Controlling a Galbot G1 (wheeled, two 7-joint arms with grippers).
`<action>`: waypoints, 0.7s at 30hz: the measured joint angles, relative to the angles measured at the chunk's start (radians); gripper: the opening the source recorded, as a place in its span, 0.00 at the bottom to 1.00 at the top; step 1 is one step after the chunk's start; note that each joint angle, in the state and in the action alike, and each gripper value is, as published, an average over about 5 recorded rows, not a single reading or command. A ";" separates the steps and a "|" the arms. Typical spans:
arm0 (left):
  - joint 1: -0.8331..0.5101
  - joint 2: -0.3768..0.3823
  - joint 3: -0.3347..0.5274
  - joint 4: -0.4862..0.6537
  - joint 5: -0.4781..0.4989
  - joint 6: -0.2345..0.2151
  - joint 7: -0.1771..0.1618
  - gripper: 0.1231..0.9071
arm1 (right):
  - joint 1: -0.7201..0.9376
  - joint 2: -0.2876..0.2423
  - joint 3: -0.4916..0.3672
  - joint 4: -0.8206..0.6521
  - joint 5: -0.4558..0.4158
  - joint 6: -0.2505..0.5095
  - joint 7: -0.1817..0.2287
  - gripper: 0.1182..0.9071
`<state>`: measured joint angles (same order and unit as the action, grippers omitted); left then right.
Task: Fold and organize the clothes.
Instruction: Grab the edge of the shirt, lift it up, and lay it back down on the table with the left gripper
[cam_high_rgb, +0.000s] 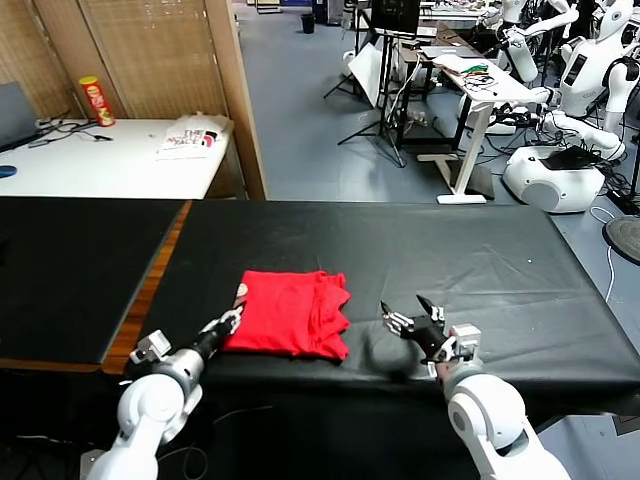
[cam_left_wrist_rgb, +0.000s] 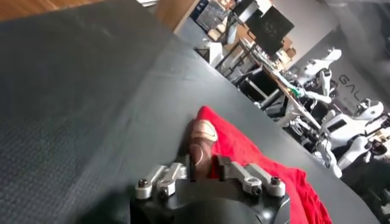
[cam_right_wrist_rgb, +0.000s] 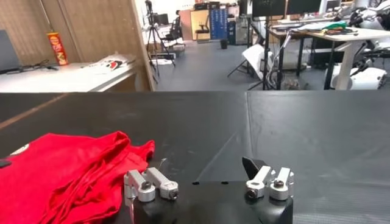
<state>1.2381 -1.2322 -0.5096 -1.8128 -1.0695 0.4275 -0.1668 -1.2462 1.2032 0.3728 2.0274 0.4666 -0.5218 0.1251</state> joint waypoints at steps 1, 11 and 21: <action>-0.001 0.000 0.000 -0.002 0.012 0.000 0.000 0.07 | 0.000 0.001 0.001 0.000 0.000 0.000 0.000 0.86; -0.011 0.055 -0.031 -0.039 0.424 -0.008 0.033 0.04 | -0.003 0.004 0.013 0.000 -0.002 0.001 0.003 0.86; 0.011 0.293 -0.114 -0.100 0.836 -0.033 0.078 0.04 | 0.005 0.001 0.006 -0.001 -0.001 0.001 0.002 0.86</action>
<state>1.2495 -0.9393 -0.6240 -1.9130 -0.2335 0.3942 -0.0891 -1.2411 1.2041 0.3784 2.0266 0.4661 -0.5209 0.1276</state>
